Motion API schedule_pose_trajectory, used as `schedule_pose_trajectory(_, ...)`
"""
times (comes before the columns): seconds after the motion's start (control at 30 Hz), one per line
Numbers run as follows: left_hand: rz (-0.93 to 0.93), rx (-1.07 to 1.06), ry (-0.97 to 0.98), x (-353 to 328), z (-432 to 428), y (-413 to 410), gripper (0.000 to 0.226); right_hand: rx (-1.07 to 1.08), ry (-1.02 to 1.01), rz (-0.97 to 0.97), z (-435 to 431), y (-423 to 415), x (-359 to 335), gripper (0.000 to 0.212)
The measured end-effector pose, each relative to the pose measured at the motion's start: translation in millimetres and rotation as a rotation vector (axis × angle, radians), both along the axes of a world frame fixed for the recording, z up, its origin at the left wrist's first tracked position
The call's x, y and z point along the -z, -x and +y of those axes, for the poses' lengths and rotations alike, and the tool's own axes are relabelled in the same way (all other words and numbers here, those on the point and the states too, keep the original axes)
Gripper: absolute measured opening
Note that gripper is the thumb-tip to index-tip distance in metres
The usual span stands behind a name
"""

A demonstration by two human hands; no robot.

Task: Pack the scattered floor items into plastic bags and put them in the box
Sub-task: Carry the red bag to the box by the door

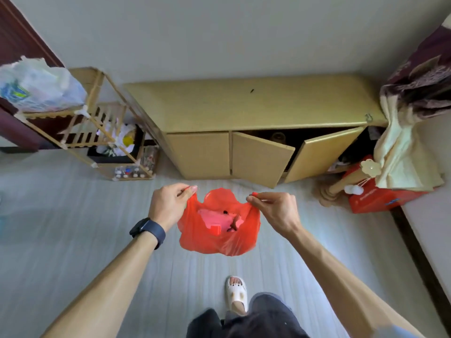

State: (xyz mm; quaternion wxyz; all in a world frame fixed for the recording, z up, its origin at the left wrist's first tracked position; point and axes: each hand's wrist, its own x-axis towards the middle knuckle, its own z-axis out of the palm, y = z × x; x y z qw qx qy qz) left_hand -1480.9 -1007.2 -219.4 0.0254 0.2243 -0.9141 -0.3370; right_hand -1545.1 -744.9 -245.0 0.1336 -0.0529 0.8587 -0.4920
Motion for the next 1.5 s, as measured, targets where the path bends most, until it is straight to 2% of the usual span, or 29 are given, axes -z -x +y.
schedule_pose_trajectory(0.17, 0.092, -0.024, -0.066, -32, -68, 53, 0.027, -0.058, 0.067, 0.146, -80, 47, -29, 0.011)
schedule_pose_trajectory(0.4, 0.267, 0.032, -0.04, -89, -173, 136, 0.024, -0.067, 0.115, 0.347, -196, 131, -82, 0.015)
schedule_pose_trajectory(0.7, 0.444, 0.146, -0.016, -169, -340, 250, 0.022, 0.04, 0.255, 0.463, -366, 241, -159, 0.009)
schedule_pose_trajectory(0.93, 0.533, 0.099, 0.06, -210, -450, 338, 0.02, 0.096, 0.393, 0.492, -485, 323, -186, 0.005)
schedule_pose_trajectory(1.13, 0.576, -0.018, 0.098, -234, -567, 413, 0.027, 0.124, 0.474, 0.534, -608, 395, -205, 0.007)
schedule_pose_trajectory(1.5, 0.642, -0.105, 0.098, -262, -758, 499, 0.024, 0.029, 0.557, 0.551, -817, 496, -232, 0.005)
